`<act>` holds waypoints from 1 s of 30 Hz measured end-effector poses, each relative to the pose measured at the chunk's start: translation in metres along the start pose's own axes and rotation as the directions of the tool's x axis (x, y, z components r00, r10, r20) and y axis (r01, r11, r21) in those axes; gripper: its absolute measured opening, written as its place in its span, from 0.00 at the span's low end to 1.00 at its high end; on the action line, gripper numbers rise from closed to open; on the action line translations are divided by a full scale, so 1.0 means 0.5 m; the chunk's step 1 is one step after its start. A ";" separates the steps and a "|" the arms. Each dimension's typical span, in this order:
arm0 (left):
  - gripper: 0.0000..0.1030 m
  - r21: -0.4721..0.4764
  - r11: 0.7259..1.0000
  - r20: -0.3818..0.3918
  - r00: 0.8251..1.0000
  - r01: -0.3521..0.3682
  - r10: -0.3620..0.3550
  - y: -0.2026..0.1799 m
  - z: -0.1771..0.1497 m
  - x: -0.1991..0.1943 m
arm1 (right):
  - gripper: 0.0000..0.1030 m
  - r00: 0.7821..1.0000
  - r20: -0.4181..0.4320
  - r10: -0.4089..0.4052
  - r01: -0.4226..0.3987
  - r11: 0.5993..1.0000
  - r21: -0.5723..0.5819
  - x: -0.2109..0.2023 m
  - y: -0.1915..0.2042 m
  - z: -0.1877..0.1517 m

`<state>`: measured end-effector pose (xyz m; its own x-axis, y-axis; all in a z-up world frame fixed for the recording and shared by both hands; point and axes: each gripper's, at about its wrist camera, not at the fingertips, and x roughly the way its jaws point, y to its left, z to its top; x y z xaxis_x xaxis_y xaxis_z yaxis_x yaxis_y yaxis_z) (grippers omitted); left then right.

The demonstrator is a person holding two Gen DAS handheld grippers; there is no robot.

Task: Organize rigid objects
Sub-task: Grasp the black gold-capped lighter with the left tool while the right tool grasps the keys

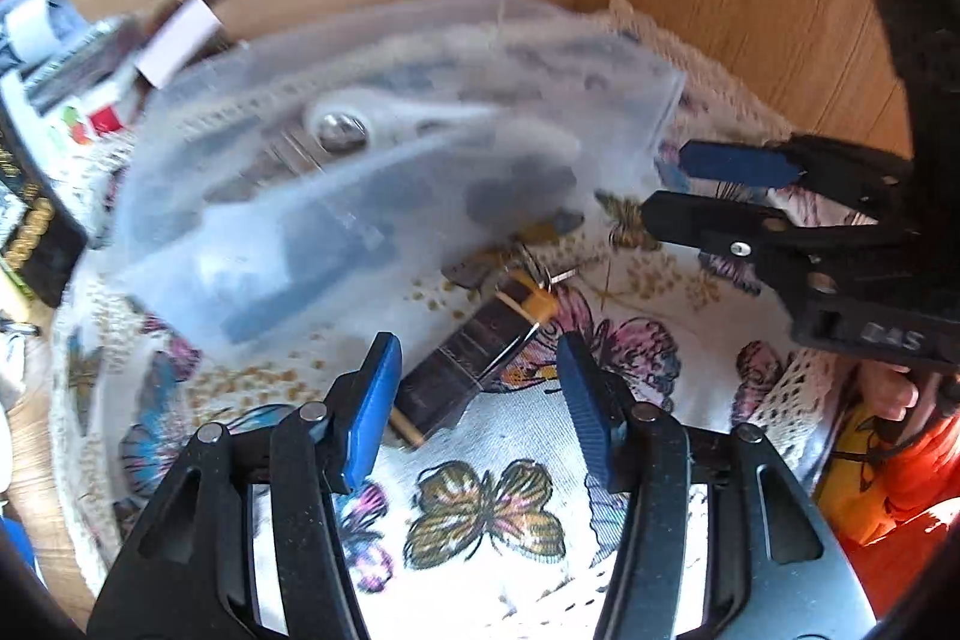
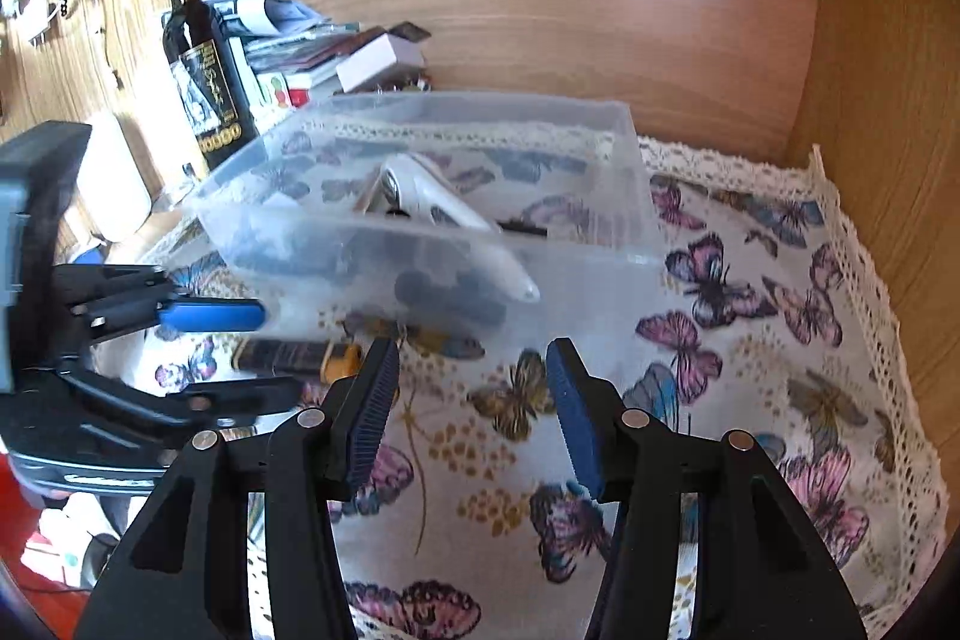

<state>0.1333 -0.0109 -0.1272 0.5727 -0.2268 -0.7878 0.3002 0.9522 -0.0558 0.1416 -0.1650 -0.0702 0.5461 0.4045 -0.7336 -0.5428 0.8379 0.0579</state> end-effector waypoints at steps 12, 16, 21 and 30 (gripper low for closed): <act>0.10 0.018 1.000 0.035 0.999 -0.004 0.003 0.001 -0.026 -0.019 | 0.54 0.998 -0.048 0.034 -0.037 0.998 -0.057 0.026 0.036 -0.003; 0.10 -0.057 0.998 0.032 0.999 0.012 -0.010 0.033 -0.051 -0.041 | 0.54 0.996 -0.068 0.051 -0.058 0.994 -0.095 0.043 0.060 0.003; 0.10 -0.105 0.993 0.039 0.998 -0.049 0.053 0.068 -0.090 -0.072 | 0.57 0.991 -0.102 0.080 -0.093 0.988 -0.122 0.068 0.087 0.011; 0.19 -0.159 0.984 0.013 0.997 -0.078 0.081 0.114 -0.123 -0.097 | 0.80 0.974 -0.183 0.134 -0.175 0.957 -0.233 0.111 0.151 0.019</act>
<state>0.0759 0.0670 -0.1297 0.6055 -0.1512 -0.7813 0.1298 0.9874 -0.0906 0.1371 -0.0758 -0.1003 0.3427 0.4389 -0.8306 -0.7636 0.6452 0.0258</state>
